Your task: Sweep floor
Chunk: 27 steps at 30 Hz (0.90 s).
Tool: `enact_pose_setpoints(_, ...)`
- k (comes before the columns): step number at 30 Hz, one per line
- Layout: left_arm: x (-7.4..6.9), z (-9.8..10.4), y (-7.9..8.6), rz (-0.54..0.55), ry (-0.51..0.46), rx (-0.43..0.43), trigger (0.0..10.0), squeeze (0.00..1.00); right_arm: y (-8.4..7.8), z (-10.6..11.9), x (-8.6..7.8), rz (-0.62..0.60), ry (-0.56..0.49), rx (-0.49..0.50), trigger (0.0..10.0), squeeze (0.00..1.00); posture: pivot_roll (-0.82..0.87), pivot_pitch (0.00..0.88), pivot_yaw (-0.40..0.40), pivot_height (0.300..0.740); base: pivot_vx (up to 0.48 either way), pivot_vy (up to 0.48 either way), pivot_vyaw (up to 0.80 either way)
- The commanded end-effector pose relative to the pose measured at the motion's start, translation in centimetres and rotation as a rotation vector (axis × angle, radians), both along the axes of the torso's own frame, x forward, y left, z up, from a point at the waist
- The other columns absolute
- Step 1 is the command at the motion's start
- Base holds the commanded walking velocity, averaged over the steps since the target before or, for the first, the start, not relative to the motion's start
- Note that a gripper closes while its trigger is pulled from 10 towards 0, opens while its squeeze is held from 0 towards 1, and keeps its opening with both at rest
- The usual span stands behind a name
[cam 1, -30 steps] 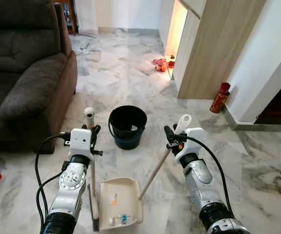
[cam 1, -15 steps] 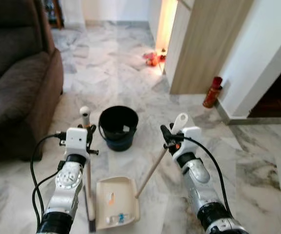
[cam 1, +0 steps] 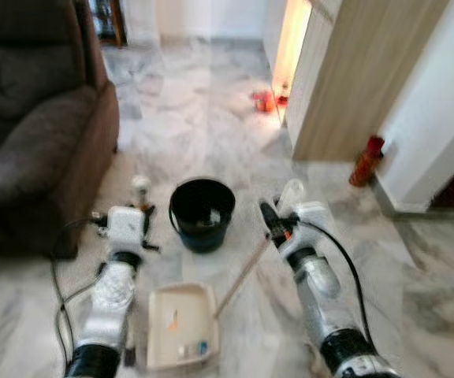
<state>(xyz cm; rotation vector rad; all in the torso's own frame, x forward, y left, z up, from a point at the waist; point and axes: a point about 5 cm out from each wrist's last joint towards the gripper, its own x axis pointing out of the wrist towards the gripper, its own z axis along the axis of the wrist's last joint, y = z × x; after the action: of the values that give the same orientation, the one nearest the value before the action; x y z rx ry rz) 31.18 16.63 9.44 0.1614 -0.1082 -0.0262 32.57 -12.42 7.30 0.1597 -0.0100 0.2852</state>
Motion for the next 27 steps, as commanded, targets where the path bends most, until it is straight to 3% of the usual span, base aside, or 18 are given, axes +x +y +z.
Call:
enact_pose_setpoints(1, 0.33, 1.03, 0.3, 0.001, -0.042, 0.003, 10.0, 0.0, 0.58, 1.86, 0.79, 0.009, -0.078, 0.011, 10.0, 0.0, 0.05, 0.0, -0.067, 0.74, 0.307, 0.0, 0.0)
enact_pose_setpoints(18, 0.35, 1.03, 0.32, 0.001, -0.04, 0.004, 10.0, 0.0, 0.43, 1.83, 0.82, 0.0, -0.069, 0.01, 10.0, 0.0, 0.05, 0.0, -0.068, 0.74, 0.305, 0.0, 0.0)
enact_pose_setpoints(27, 0.17, 0.93, 0.03, -0.021, -0.044, -0.005, 10.0, 0.0, 0.3, 1.92, 0.88, -0.008, -0.07, 0.012, 10.0, 0.0, 0.05, 0.0, -0.066, 0.74, 0.0, 0.0, 0.0)
